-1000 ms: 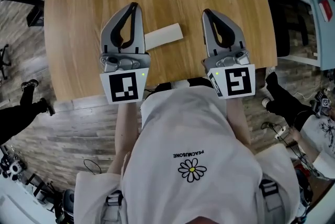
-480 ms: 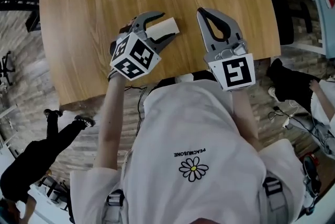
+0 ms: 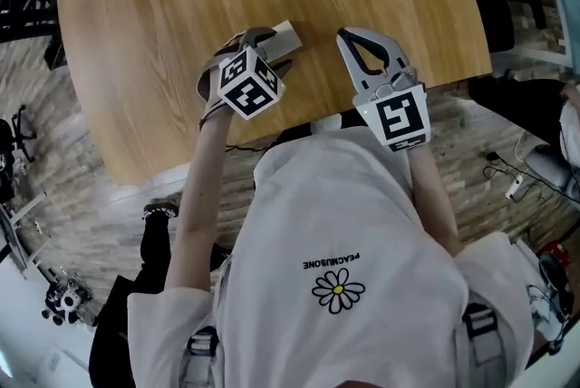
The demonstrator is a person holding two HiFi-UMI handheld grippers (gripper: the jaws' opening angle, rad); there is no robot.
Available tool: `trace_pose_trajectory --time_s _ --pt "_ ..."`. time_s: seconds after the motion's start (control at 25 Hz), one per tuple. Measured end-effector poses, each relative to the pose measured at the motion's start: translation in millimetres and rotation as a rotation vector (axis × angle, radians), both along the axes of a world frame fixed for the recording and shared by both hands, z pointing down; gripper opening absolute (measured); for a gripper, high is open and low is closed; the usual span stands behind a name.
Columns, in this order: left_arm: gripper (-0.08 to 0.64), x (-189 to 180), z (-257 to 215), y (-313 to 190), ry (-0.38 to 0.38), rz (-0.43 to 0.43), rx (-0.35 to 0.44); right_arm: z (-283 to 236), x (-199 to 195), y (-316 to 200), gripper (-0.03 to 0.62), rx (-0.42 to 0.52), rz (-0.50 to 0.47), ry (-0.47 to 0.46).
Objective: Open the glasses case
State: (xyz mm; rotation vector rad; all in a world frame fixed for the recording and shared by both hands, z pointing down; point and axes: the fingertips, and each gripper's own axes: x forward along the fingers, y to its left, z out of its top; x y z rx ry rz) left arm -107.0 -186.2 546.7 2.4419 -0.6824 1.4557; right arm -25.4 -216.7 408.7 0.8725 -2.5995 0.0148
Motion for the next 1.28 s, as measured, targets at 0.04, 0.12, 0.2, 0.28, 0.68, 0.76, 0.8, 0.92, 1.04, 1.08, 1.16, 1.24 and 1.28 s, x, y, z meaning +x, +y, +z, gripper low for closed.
trace_pose_trajectory --time_s 0.04,0.12,0.2,0.28,0.68,0.76,0.8,0.92,1.04,1.08,1.16,1.24,1.28 --pt "0.282 0 1 -1 -0.001 -0.017 0.007 3 2 0 0.008 -0.015 0.009 -0.005" --pt "0.284 -3 1 -4 -0.009 -0.041 0.023 11 1 0 0.008 -0.038 0.009 -0.005" --pt "0.284 -5 3 -6 -0.025 -0.053 0.028 20 0 -1 0.008 -0.05 -0.009 0.014" --pt "0.284 -6 8 -7 -0.045 -0.053 0.026 31 -1 -4 0.008 -0.056 -0.027 0.041" --pt "0.275 -6 13 -12 -0.11 -0.021 0.071 93 -7 10 0.009 -0.138 -0.16 0.206" --pt "0.275 -6 15 -11 -0.122 -0.012 0.074 109 -14 16 0.112 -0.169 -0.235 0.251" --pt "0.275 -5 16 -10 -0.129 -0.007 0.074 114 -17 18 0.109 -0.18 -0.263 0.266" --pt "0.275 -4 18 -11 -0.136 -0.002 0.073 125 -24 22 0.107 -0.197 -0.332 0.305" --pt "0.275 -4 17 -12 -0.133 -0.001 0.07 138 -33 26 0.109 -0.217 -0.402 0.352" --pt "0.275 -4 17 -12 -0.13 -0.002 0.07 144 -35 28 0.109 -0.227 -0.419 0.367" --pt "0.279 -6 17 -13 -0.116 -0.007 0.068 155 -41 28 0.118 -0.261 -0.432 0.383" --pt "0.281 -7 17 -14 -0.08 -0.013 0.064 163 -46 28 0.127 -0.305 -0.428 0.379" --pt "0.281 -7 16 -14 -0.055 -0.016 0.062 166 -47 28 0.13 -0.323 -0.425 0.374"
